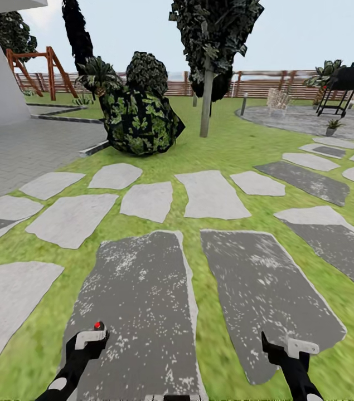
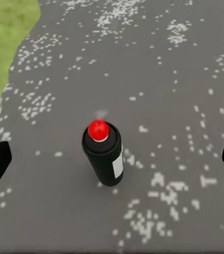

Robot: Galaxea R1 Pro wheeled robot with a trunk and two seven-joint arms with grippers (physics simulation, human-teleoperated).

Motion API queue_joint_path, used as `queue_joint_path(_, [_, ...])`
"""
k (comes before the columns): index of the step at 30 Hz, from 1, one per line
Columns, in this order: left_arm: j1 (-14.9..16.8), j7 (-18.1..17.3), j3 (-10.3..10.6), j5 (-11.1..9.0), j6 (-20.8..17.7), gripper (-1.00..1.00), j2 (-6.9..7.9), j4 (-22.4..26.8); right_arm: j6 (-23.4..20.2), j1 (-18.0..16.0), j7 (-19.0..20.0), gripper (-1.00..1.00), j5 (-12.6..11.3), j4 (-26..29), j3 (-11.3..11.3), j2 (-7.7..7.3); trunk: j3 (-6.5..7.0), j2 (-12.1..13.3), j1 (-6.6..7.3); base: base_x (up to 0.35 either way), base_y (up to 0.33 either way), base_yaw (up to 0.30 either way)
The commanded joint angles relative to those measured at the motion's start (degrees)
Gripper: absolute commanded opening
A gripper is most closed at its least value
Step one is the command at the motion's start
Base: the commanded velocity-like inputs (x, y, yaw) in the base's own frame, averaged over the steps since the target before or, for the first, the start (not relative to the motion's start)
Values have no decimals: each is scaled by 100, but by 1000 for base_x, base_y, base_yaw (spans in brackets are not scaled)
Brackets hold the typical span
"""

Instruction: Pick up the pesticide atomizer in the garden and spray insectifuge to fully cover both potted plants in the garden.

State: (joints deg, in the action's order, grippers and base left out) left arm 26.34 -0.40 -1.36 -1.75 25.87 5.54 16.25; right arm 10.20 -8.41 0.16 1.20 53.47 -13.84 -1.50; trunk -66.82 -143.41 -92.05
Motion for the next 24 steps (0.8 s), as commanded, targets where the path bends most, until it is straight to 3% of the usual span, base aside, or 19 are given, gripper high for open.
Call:
queue_joint_path(1, [3, -4, -5, -19, 23, 100, -1, -6, 17, -3, 2, 100, 12, -2, -5, 1, -36, -3, -1, 0, 0, 0])
queue_joint_path(24, [3, -4, -13, -53, 67, 100, -1, -8, 17, -3, 2, 100, 19, -3, -5, 1, -751, -34, -60, 0, 0, 0])
